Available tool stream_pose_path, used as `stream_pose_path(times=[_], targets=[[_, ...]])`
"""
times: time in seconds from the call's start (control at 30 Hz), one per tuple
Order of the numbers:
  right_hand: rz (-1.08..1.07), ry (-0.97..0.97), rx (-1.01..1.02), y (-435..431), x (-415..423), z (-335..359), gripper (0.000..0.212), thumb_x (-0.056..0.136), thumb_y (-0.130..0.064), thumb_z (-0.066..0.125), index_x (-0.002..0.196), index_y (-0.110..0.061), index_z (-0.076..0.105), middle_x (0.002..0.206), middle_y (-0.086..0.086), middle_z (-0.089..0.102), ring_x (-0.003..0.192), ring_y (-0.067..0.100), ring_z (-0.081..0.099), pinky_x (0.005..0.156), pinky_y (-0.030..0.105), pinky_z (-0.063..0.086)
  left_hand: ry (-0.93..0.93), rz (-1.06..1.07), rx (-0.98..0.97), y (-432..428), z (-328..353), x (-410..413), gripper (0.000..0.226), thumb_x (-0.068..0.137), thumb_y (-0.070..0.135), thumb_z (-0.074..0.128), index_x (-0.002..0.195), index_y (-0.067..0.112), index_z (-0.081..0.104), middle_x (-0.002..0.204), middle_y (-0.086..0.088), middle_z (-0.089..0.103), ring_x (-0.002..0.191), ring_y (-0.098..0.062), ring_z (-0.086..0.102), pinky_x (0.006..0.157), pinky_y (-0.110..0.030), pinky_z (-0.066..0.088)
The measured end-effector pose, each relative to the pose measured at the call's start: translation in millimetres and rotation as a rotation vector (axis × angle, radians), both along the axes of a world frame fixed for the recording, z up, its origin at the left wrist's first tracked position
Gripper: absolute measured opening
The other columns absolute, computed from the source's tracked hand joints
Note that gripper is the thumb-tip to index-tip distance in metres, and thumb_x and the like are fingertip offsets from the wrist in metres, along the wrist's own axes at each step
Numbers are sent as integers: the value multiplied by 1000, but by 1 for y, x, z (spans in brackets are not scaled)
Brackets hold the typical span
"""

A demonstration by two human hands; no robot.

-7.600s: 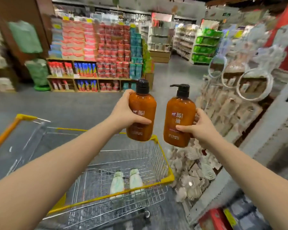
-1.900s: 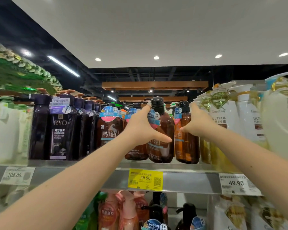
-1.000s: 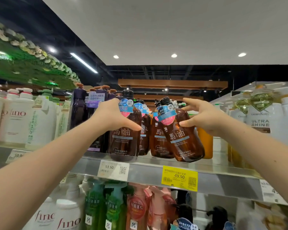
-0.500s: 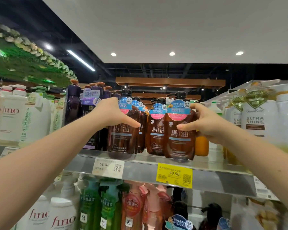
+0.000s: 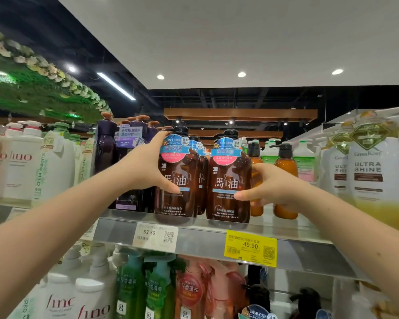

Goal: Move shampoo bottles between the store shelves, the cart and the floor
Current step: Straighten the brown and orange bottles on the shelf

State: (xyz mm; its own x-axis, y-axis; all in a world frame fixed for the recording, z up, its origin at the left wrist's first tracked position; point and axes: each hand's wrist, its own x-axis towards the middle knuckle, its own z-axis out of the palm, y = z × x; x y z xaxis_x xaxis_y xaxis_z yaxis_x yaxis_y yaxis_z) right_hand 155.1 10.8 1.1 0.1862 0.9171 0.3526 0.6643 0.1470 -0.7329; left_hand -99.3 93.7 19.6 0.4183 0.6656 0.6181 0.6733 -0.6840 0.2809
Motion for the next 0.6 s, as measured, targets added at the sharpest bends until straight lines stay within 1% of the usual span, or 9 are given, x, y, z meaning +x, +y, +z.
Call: stream_pose_path(times=[0.03,0.1,0.2,0.27,0.3,0.37,0.43,0.5,0.6], targets=[[12,7,2,1,-3,0,61,68,-16,84,117,-23,48,107,-5,60,90,11,60,65,28,59,11,21,27,1,-1,1,129,56,37,89,151,24,2,145,-7,43,126,-24,49,99,-36,44],[9,13,11,6,-9,-3,61,69,-15,83,118,-21,46,101,-9,58,88,11,59,65,27,59,38,69,60,1,-1,2,132,54,41,89,151,20,2,144,-9,45,124,-26,50,98,-37,45],[-9,12,36,10,-10,-8,74,67,-20,85,128,-20,42,107,-3,57,95,14,61,72,33,60,58,101,138,-4,0,4,137,47,46,90,150,18,5,141,-11,47,124,-26,49,99,-39,45],[-13,-30,15,2,-2,-8,76,68,-26,84,129,-22,40,112,0,58,99,15,60,76,33,58,74,121,209,-12,0,3,137,42,54,89,148,17,11,139,-10,46,125,-24,48,100,-40,46],[-27,-78,11,-5,5,-5,74,68,-30,83,129,-23,42,115,0,59,100,14,59,76,31,57,81,131,243,-16,1,2,135,40,60,86,147,17,15,139,-8,46,125,-23,47,100,-41,46],[-78,-148,50,-22,23,6,63,71,-33,81,126,-22,50,115,-3,60,97,10,59,70,22,53,83,125,323,-27,8,1,130,39,68,80,145,19,22,138,-6,46,122,-21,47,99,-41,45],[-137,-156,90,-39,41,18,55,75,-28,79,123,-22,54,108,-4,62,92,7,60,63,17,50,62,68,383,-38,19,7,121,44,64,80,144,22,26,135,-4,49,112,-15,49,95,-38,45],[-207,-173,115,-46,54,28,52,77,-24,78,123,-21,54,108,0,62,93,11,60,66,20,51,60,-29,414,-46,34,22,107,52,56,82,142,24,32,125,2,51,102,-8,44,88,-30,43],[-330,-284,129,-45,64,39,56,78,-23,76,128,-21,50,119,5,59,101,18,59,74,25,51,86,-168,414,-50,58,56,90,62,47,82,138,26,38,119,6,51,101,-8,46,83,-23,35]])
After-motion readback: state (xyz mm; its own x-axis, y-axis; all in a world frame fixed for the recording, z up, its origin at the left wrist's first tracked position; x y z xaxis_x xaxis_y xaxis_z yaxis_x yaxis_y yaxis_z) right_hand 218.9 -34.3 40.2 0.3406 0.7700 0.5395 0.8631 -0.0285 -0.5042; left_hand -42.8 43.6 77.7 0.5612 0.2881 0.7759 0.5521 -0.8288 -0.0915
